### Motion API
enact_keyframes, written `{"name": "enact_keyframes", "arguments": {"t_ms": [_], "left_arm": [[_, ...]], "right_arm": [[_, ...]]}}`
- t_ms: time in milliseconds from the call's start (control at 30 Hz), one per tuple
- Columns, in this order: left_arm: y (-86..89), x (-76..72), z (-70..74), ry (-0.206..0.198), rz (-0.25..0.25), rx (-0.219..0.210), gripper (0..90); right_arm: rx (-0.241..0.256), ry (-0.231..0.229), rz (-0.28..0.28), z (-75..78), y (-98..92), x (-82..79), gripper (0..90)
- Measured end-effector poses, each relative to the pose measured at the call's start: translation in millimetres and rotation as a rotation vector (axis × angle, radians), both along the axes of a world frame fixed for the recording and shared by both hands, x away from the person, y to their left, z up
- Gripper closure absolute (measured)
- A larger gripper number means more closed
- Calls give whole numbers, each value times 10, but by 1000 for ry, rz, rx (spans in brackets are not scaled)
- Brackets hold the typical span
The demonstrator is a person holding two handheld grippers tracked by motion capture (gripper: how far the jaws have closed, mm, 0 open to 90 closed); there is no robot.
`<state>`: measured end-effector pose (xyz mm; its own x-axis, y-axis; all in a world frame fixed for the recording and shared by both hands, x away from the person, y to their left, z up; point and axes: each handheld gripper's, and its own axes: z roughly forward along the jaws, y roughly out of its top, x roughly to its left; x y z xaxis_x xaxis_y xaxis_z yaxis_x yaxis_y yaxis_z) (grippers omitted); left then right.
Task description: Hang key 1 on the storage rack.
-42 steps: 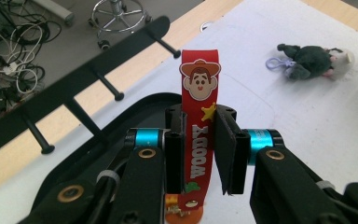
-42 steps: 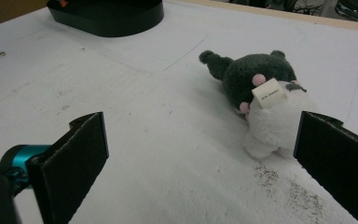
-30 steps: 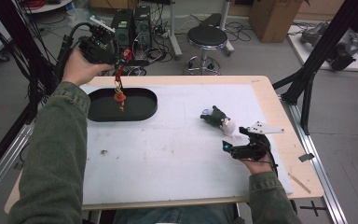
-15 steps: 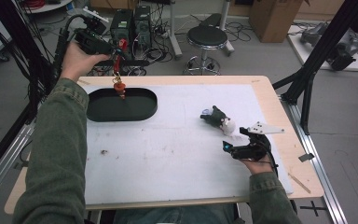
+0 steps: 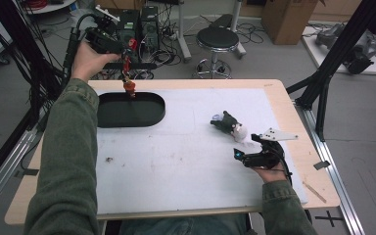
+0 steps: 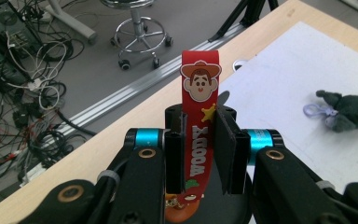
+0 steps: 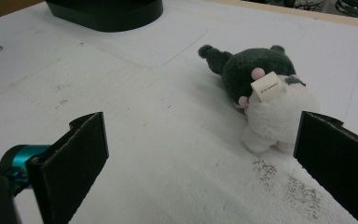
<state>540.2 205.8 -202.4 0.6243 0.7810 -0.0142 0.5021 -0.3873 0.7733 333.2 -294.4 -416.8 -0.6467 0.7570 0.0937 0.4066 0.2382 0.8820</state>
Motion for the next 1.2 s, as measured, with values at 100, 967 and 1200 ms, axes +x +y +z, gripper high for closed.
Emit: {"name": "enact_keyframes", "arguments": {"t_ms": [100,967,1200], "left_arm": [[-21,41,5,5,8,2,747],[-41,223,7,-2,151,-22,530],[16,-22,89,-156,155,-44,207]], "right_arm": [[0,2,-2,-3,-15,3,22],[-9,0,-4,-2,-28,-25,22],[-5,2,-7,-2,-29,-22,22]]}}
